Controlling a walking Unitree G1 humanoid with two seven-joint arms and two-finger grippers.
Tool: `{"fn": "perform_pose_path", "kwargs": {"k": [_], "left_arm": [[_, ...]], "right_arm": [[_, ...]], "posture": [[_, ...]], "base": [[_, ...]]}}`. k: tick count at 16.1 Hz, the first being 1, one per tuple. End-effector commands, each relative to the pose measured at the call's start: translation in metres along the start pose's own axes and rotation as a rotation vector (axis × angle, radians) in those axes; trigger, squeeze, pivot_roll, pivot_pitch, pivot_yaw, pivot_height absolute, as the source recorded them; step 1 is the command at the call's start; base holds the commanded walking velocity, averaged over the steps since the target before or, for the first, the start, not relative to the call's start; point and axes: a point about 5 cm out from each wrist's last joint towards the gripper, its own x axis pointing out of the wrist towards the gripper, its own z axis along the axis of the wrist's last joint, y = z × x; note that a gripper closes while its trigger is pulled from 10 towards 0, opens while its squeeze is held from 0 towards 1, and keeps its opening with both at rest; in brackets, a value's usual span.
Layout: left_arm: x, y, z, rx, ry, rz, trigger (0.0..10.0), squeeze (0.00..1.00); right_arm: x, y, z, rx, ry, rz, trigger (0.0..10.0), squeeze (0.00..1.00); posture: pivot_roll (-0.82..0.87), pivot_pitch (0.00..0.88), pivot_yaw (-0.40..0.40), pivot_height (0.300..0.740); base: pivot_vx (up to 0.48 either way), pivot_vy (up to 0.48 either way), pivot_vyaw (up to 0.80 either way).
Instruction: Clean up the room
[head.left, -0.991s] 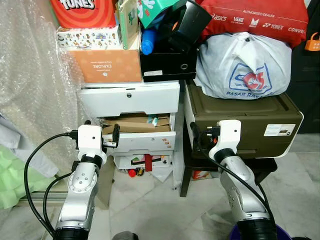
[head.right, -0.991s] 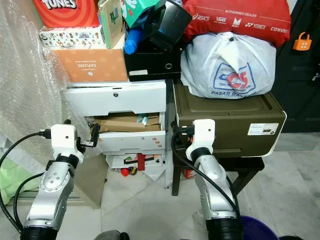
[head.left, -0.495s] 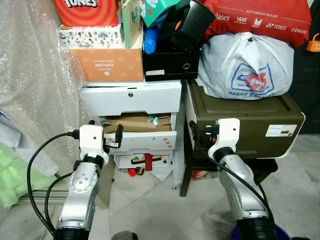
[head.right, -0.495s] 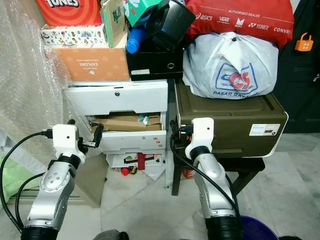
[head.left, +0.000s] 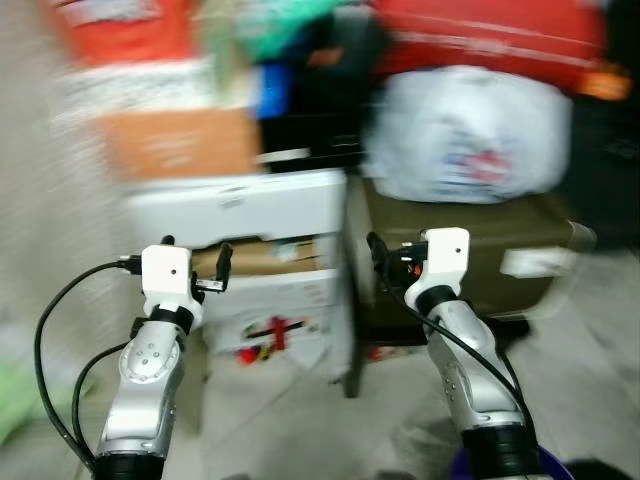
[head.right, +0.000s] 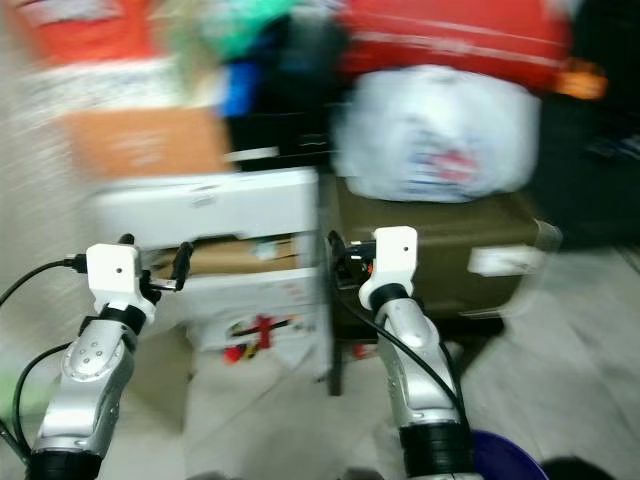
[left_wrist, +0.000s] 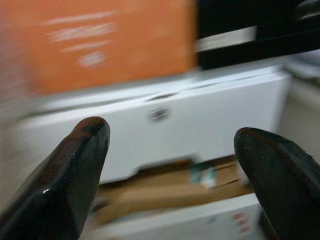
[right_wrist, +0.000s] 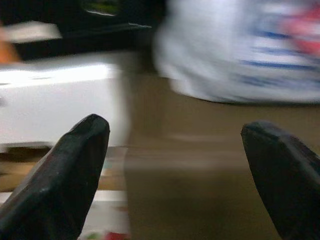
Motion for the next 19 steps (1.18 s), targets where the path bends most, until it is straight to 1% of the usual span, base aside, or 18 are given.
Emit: {"fn": "perform_pose_path", "kwargs": {"k": [1,3,7,9,11,14,16,19], "left_arm": [[-0.001,0.002,0.003,0.009,-0.012,-0.007,10.0,0.0],[0.0,0.002,0.003,0.013,-0.009,-0.007,10.0,0.0],[0.0,0.003,0.002,0.012,-0.005,0.012,10.0,0.0],[0.0,0.003,0.003,0.012,-0.007,0.013,10.0,0.0],[-0.001,0.003,0.003,0.009,-0.006,0.019,10.0,0.0],[-0.005,0.002,0.002,-0.003,-0.008,0.044,10.0,0.0],[-0.01,0.005,0.001,-0.012,-0.007,0.079,10.0,0.0],[-0.013,0.006,0.001,-0.012,-0.01,0.095,10.0,0.0]], "right_arm": [[0.003,0.001,0.003,0.001,-0.005,-0.003,10.0,0.0],[0.004,0.001,0.002,0.002,-0.005,-0.005,10.0,0.0],[0.005,0.001,0.002,0.012,-0.01,-0.01,10.0,0.0],[0.005,0.002,0.003,-0.002,-0.017,-0.002,10.0,0.0],[0.005,0.003,0.003,-0.009,-0.015,0.002,10.0,0.0],[0.007,0.003,0.002,-0.017,-0.004,0.025,10.0,0.0],[0.013,0.009,0.002,-0.013,0.0,0.058,10.0,0.0],[0.017,0.011,0.004,-0.025,-0.008,0.069,10.0,0.0]], "posture": [[-0.12,0.0,0.031,0.74],[-0.12,0.0,0.032,0.74],[-0.12,0.0,0.031,0.74],[-0.12,0.0,0.032,0.74],[-0.11,0.0,0.026,0.74],[-0.09,0.0,-0.013,0.74],[-0.07,0.0,-0.036,0.74],[-0.06,0.0,-0.041,0.74]], "base": [[0.326,0.0,0.0],[0.293,0.0,0.0],[0.0,0.0,0.0],[0.0,0.0,0.0],[0.0,0.0,0.8],[0.0,0.0,0.8],[0.0,0.0,0.0],[0.0,0.0,0.0]]}}
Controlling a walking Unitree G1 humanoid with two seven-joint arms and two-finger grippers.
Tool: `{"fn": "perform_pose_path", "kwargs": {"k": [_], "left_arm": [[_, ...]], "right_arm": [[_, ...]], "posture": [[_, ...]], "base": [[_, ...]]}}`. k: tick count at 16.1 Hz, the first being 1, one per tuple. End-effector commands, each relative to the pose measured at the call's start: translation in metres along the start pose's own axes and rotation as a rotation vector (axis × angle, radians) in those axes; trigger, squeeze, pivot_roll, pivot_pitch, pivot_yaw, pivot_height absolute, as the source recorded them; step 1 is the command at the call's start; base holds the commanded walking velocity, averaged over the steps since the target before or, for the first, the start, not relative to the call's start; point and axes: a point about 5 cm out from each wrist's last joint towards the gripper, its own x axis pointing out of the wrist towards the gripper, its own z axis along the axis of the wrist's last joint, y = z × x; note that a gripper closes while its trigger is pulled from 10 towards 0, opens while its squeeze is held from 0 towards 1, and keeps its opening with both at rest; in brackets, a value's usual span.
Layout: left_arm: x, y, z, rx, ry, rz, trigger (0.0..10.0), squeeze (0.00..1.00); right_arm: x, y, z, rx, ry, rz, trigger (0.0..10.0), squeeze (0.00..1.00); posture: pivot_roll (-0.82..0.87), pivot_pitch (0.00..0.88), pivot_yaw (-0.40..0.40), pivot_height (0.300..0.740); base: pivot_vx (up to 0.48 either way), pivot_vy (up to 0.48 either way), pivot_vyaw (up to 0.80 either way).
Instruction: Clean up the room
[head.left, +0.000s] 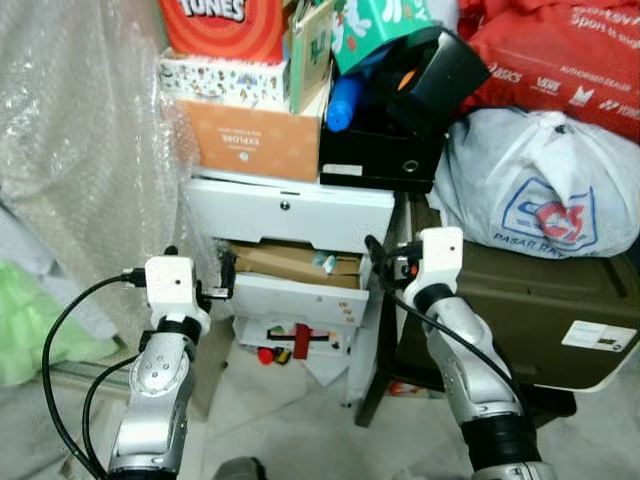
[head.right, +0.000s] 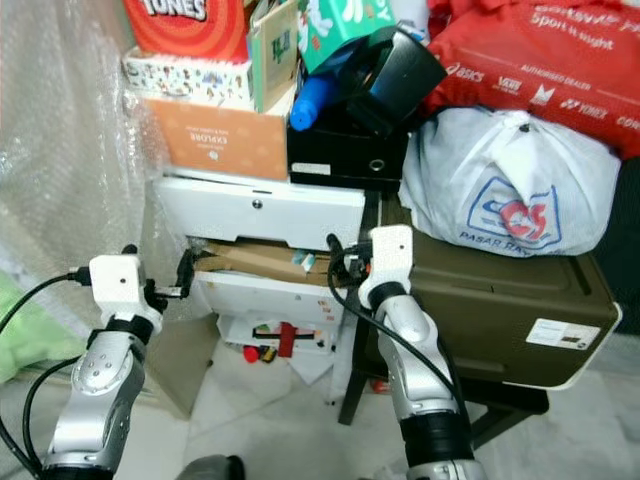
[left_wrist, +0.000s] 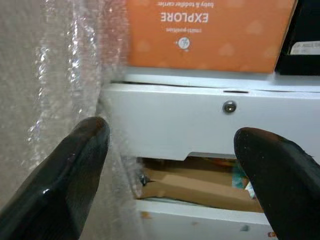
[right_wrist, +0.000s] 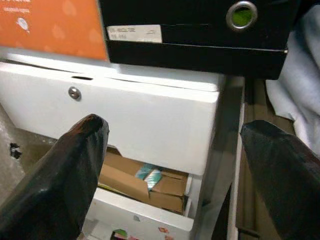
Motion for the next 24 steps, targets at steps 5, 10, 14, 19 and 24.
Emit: {"fn": "perform_pose_path", "kwargs": {"k": [5,10,14,19,24], "left_arm": [[-0.007,0.01,0.001,0.025,0.007,0.035,10.0,0.0],[0.005,-0.001,0.006,0.062,-0.018,-0.045,10.0,0.0],[0.004,0.003,-0.003,0.03,0.027,-0.033,10.0,0.0],[0.002,-0.009,0.0,-0.001,-0.015,0.005,10.0,0.0],[0.011,-0.009,0.007,-0.026,-0.05,0.044,10.0,0.0]], "right_arm": [[-0.004,-0.003,-0.003,-0.014,-0.006,-0.02,10.0,0.0],[-0.007,-0.004,-0.004,-0.002,-0.012,-0.065,10.0,0.0],[-0.005,-0.002,-0.007,0.0,-0.005,-0.067,10.0,0.0],[0.004,0.005,-0.01,-0.027,0.022,0.011,10.0,0.0],[0.023,0.018,-0.006,-0.072,0.012,0.065,10.0,0.0]], "posture": [[-0.09,0.0,0.01,0.74],[-0.12,0.0,0.052,0.74],[-0.12,0.0,0.054,0.74],[-0.05,0.0,-0.047,0.74],[-0.03,0.0,-0.058,0.74]], "base": [[0.0,0.0,0.8],[0.0,0.0,0.8],[0.0,0.0,0.8],[0.0,0.0,0.56],[0.0,0.0,0.0]]}}
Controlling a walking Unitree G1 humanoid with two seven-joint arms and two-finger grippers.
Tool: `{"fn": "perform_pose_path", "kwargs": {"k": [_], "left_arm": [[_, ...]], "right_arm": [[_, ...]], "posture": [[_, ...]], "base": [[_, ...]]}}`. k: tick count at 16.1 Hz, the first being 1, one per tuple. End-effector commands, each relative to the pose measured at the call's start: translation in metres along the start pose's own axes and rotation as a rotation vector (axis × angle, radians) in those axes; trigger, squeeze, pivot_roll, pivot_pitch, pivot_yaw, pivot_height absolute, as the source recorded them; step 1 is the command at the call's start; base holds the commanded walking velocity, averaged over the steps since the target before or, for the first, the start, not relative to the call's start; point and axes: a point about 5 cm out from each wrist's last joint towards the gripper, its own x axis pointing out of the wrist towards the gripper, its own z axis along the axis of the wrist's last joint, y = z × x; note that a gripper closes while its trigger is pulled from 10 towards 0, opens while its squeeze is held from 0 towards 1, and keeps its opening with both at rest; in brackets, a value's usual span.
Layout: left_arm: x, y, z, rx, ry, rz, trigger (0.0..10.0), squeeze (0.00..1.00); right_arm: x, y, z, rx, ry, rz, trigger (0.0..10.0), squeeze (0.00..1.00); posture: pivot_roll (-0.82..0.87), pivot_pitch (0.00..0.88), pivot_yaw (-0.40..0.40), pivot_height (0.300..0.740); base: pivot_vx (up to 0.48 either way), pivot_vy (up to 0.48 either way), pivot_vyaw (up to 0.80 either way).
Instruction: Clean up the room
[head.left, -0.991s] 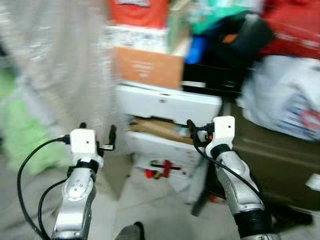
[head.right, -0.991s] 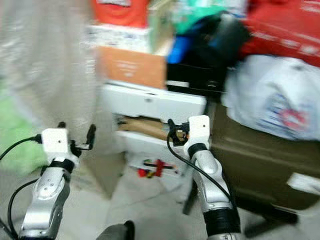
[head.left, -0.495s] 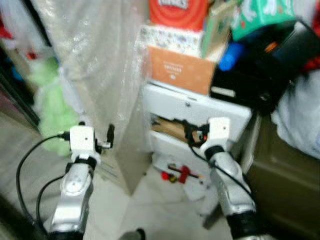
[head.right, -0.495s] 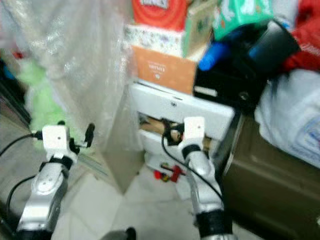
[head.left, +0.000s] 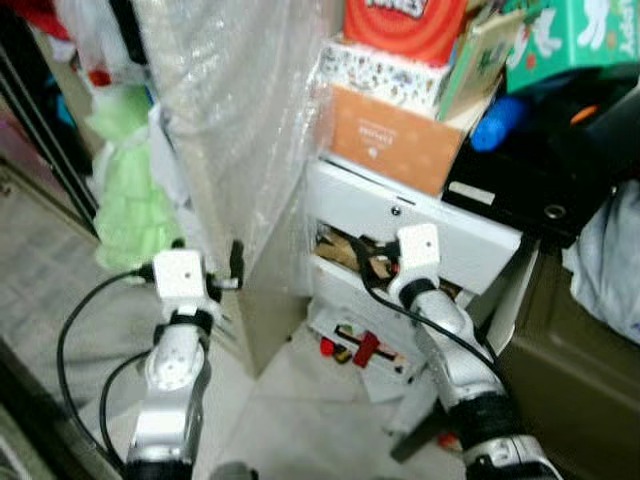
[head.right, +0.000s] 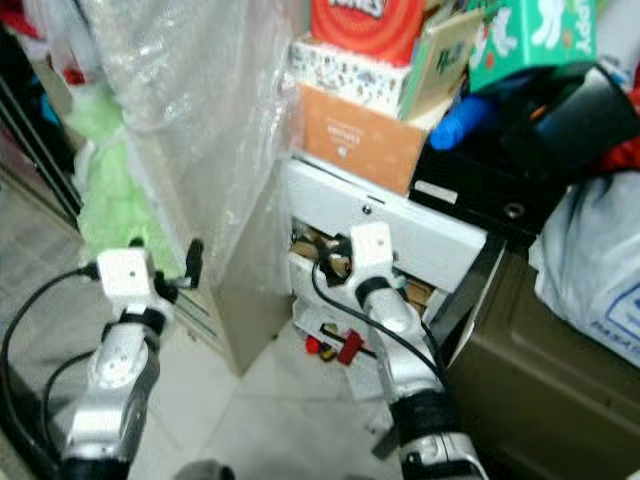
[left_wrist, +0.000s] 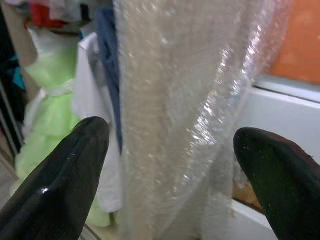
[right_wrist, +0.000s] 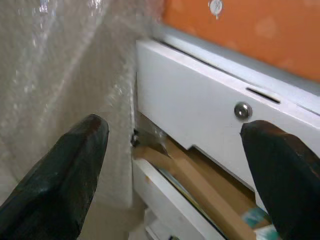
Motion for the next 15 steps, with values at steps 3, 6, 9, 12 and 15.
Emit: {"fn": "perform_pose_path", "kwargs": {"k": [3,6,9,12,15], "left_arm": [[0.007,-0.007,0.009,-0.01,-0.036,-0.021,10.0,0.0],[0.007,-0.015,0.001,0.003,-0.005,-0.068,10.0,0.0],[0.009,-0.004,-0.001,-0.006,0.019,-0.043,10.0,0.0],[0.004,0.005,0.005,-0.011,0.013,-0.029,10.0,0.0],[0.008,0.001,0.014,-0.023,-0.004,-0.019,10.0,0.0]], "right_arm": [[0.006,0.012,0.005,-0.046,-0.038,0.044,10.0,0.0],[0.004,0.005,0.001,-0.025,-0.031,0.005,10.0,0.0],[-0.003,-0.006,0.001,0.029,-0.045,-0.075,10.0,0.0],[-0.013,-0.009,0.013,0.009,-0.101,-0.087,10.0,0.0],[-0.013,-0.017,0.014,0.006,-0.083,-0.091,10.0,0.0]], "posture": [[-0.06,0.0,-0.022,0.74],[-0.09,0.0,0.003,0.74],[-0.11,0.0,0.023,0.74],[-0.11,0.0,0.029,0.74],[-0.1,0.0,-0.004,0.74]], "base": [[0.0,0.0,0.0],[0.0,0.0,0.0],[0.0,0.0,0.0],[0.0,0.0,0.49],[0.0,0.0,0.8]]}}
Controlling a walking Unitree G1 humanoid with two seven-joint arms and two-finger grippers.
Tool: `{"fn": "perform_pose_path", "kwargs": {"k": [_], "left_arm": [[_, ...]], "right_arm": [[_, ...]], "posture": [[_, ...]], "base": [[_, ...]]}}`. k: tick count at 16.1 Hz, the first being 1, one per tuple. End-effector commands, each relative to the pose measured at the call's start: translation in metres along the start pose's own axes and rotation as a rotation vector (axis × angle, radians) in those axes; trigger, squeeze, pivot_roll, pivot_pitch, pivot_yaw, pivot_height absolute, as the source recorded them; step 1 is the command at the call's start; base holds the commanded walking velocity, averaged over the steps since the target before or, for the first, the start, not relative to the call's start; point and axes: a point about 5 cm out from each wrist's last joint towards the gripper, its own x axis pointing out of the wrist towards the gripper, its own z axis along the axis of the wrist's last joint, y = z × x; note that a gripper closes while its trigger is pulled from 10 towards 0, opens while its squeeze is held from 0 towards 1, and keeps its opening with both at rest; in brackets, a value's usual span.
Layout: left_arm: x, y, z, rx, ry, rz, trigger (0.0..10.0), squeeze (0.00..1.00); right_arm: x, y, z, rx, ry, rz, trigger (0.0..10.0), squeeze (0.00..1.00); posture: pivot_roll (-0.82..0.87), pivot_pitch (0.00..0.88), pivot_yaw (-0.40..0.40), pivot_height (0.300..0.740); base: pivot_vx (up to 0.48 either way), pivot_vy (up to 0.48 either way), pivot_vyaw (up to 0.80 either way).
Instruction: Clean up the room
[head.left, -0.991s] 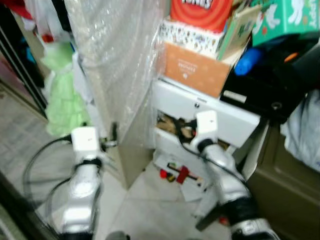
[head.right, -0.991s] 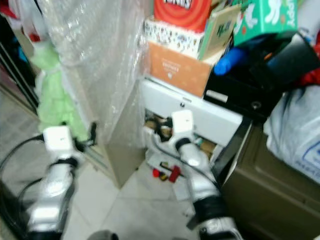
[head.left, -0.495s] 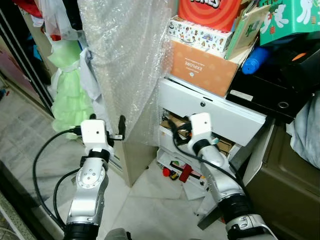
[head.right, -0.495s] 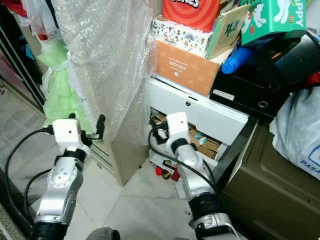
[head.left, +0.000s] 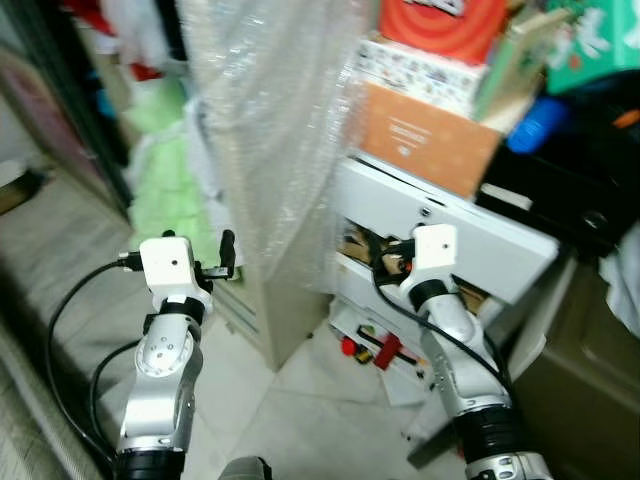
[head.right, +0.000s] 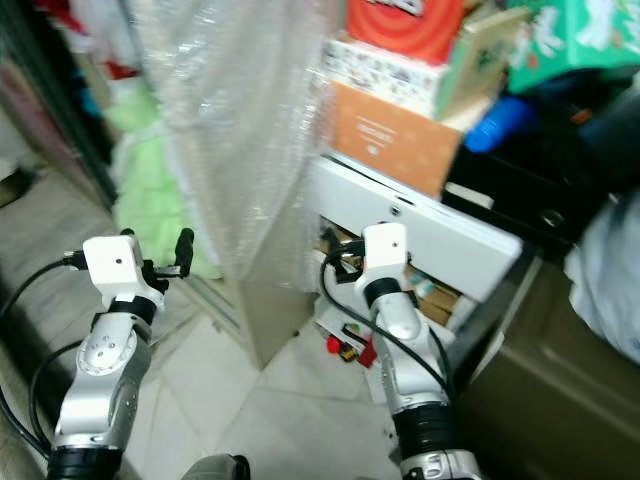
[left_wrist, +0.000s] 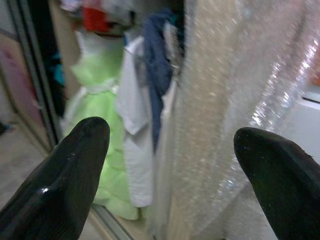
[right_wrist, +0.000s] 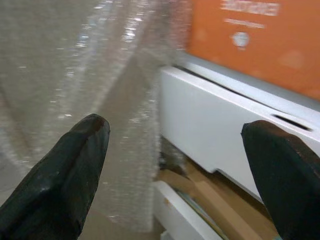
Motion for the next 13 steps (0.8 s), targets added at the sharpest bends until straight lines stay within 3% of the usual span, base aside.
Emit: {"fn": "perform_pose_path", "kwargs": {"k": [1,4,6,13], "left_arm": [[0.002,-0.004,0.004,0.024,-0.015,-0.021,10.0,0.0],[-0.007,-0.005,0.002,0.028,0.001,-0.013,10.0,0.0],[-0.021,-0.004,-0.004,0.04,0.046,-0.013,10.0,0.0],[-0.029,0.0,-0.005,0.035,0.076,-0.017,10.0,0.0]], "right_arm": [[0.002,-0.005,0.005,-0.019,-0.001,0.007,10.0,0.0],[-0.001,-0.011,0.009,-0.021,0.0,-0.011,10.0,0.0],[-0.008,-0.008,0.013,-0.004,-0.006,-0.006,10.0,0.0],[-0.004,0.004,0.02,0.018,-0.009,0.025,10.0,0.0]], "posture": [[-0.1,0.0,-0.01,0.74],[-0.1,0.0,-0.016,0.74],[-0.08,0.0,-0.007,0.74],[-0.06,0.0,-0.012,0.74]], "base": [[0.0,0.0,0.8],[0.0,0.0,0.8],[0.0,0.0,0.8],[0.0,0.0,0.8]]}}
